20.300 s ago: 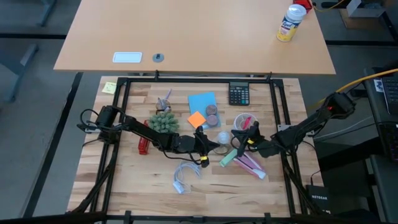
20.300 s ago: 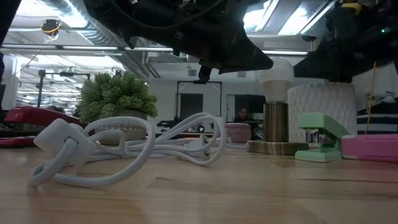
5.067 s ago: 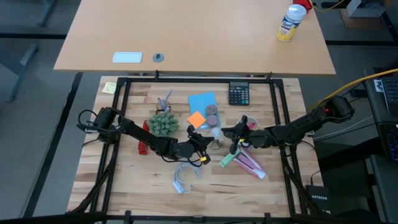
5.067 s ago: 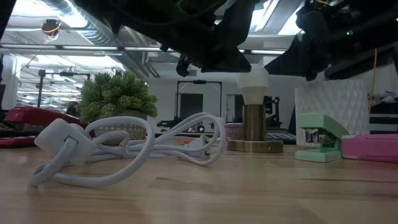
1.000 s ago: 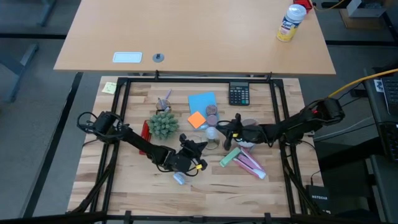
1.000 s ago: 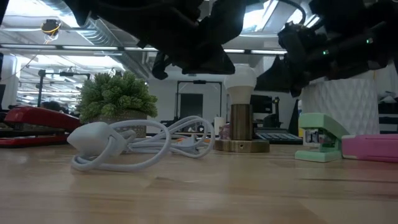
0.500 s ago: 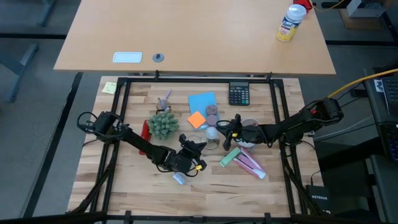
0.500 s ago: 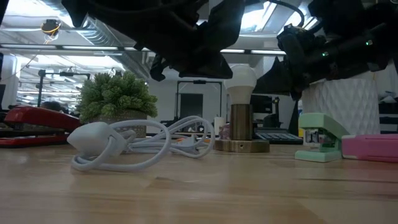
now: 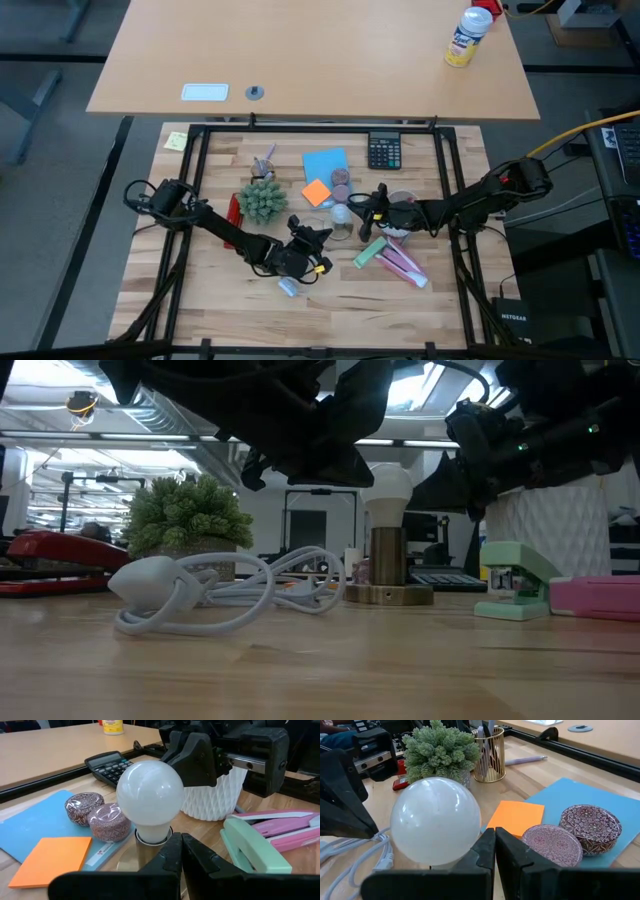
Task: Screw lightbulb
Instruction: Insert the white lightbulb into the lamp socket
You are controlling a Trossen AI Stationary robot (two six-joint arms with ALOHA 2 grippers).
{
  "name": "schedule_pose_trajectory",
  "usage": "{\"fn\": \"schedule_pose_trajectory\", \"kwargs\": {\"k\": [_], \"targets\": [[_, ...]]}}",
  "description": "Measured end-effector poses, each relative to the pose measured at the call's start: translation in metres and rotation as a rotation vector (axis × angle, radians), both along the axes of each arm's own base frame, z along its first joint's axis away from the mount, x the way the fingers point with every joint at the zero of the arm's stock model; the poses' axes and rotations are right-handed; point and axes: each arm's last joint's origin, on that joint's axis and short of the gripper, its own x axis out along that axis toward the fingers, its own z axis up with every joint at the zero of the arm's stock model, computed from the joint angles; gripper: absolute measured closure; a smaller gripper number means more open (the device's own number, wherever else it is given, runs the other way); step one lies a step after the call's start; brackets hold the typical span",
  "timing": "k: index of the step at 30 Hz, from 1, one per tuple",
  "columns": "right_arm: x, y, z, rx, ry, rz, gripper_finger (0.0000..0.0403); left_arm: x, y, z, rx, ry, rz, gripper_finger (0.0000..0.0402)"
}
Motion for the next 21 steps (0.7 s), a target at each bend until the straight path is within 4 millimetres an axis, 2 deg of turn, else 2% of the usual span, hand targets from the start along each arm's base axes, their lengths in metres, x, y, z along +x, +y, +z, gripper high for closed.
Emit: {"fn": "schedule_pose_trajectory", "kwargs": {"k": [14, 21], "targets": [[0.000, 0.000, 0.001, 0.002, -0.013, 0.001, 0.0386, 0.000, 0.001, -0.001, 0.002, 0.005, 0.004, 0.0400], [0.002, 0.002, 0.003, 0.025, -0.032, 0.062, 0.0386, 0.005, 0.016, -0.002, 0.000, 0.026, 0.025, 0.0400]]}}
